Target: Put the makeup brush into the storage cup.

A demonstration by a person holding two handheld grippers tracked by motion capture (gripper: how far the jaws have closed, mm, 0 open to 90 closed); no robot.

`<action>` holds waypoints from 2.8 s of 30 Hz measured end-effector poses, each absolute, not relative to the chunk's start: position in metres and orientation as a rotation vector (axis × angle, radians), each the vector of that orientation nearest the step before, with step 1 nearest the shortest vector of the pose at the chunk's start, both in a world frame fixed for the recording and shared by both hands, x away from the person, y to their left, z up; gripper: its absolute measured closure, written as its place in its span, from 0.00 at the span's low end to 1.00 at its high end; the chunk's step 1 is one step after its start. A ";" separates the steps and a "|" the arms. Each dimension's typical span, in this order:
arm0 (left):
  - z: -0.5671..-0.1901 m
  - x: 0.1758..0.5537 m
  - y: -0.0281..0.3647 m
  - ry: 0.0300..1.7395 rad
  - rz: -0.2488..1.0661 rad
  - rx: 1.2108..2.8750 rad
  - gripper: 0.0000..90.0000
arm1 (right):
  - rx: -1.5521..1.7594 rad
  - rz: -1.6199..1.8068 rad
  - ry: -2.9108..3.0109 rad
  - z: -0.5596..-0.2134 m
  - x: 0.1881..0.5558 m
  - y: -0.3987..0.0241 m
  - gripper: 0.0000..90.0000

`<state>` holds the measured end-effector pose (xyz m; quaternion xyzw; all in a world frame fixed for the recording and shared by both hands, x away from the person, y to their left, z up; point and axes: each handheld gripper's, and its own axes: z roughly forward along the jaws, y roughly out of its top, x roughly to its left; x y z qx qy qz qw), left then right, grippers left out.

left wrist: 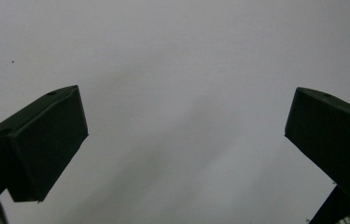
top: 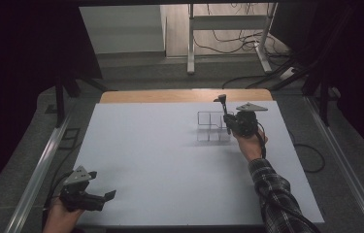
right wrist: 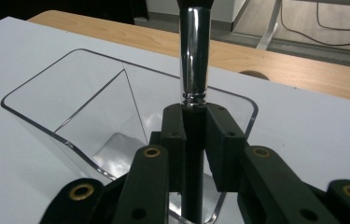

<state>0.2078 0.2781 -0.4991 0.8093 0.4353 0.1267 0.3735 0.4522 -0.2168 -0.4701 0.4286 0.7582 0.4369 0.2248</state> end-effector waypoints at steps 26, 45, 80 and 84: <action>-0.499 0.208 0.278 1.114 0.326 2.074 0.00 | 1.158 1.237 2.132 -0.460 0.444 -0.211 0.57; -0.499 0.208 0.278 1.113 0.327 2.074 0.00 | 1.163 1.233 2.184 -0.453 0.438 -0.213 0.44; -0.499 0.208 0.278 1.114 0.326 2.074 0.00 | 1.135 1.209 2.255 -0.449 0.421 -0.219 0.25; -0.499 0.207 0.278 1.114 0.326 2.073 0.00 | 1.139 1.203 2.258 -0.449 0.419 -0.220 0.24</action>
